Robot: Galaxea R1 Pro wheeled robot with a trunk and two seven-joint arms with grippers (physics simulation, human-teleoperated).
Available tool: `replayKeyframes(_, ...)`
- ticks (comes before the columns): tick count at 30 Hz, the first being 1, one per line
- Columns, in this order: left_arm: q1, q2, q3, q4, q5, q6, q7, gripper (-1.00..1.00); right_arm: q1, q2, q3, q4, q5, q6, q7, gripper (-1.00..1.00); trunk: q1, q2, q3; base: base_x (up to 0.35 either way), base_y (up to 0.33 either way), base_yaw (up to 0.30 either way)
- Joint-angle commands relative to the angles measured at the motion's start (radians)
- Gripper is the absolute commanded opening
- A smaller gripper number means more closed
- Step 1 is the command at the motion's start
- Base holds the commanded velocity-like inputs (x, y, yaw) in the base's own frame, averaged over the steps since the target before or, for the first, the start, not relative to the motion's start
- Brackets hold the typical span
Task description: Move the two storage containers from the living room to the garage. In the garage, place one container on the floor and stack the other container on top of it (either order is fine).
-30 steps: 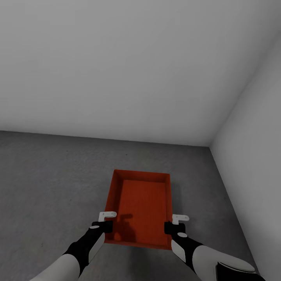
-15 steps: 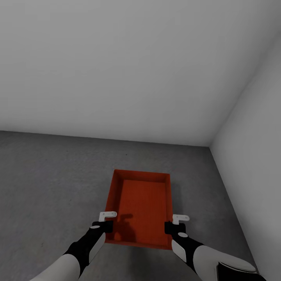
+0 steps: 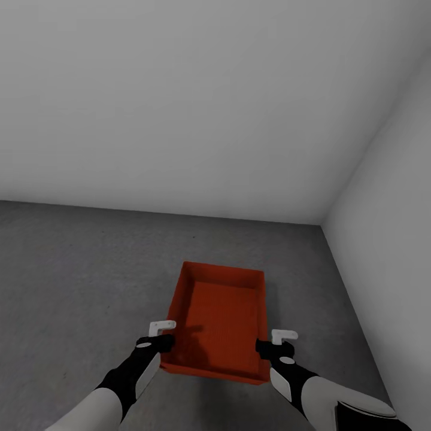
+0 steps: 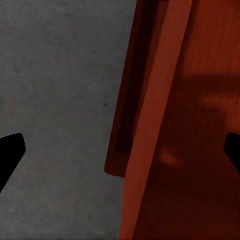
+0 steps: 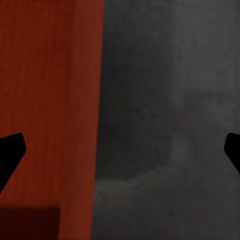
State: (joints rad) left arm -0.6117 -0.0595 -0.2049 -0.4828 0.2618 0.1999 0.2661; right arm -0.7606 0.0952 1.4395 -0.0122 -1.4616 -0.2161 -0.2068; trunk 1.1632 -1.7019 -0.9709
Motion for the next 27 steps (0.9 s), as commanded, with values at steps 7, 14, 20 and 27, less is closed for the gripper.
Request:
replayKeyframes(7, 0.0, 0.001, -0.008, -0.002, 0.01, 0.004, 0.01, 1.0, 0.0, -0.003, 0.01, -0.001, -0.008, -0.002, -0.005, 1.0, 0.0, 0.0, -0.001, 0.0, 0.0, 0.0)
replayKeyframes(14, 0.0, 0.0, -0.008, -0.003, 0.011, 0.004, 0.009, 1.0, 0.0, -0.003, 0.01, -0.002, -0.008, -0.002, -0.005, 1.0, 0.0, 0.0, -0.001, 0.0, 0.0, 0.0)
replayKeyframes(20, 0.0, 0.0, -0.008, -0.003, 0.011, 0.004, 0.009, 1.0, 0.0, -0.004, 0.01, -0.002, -0.008, -0.002, -0.005, 1.0, 0.0, 0.0, -0.001, 0.0, 0.0, 0.0)
replayKeyframes(27, 0.0, 0.0, -0.008, -0.003, 0.011, 0.004, 0.008, 1.0, 0.0, -0.006, 0.01, -0.002, -0.008, -0.002, -0.005, 1.0, 0.0, 0.0, -0.001, 0.0, 0.0, 0.0)
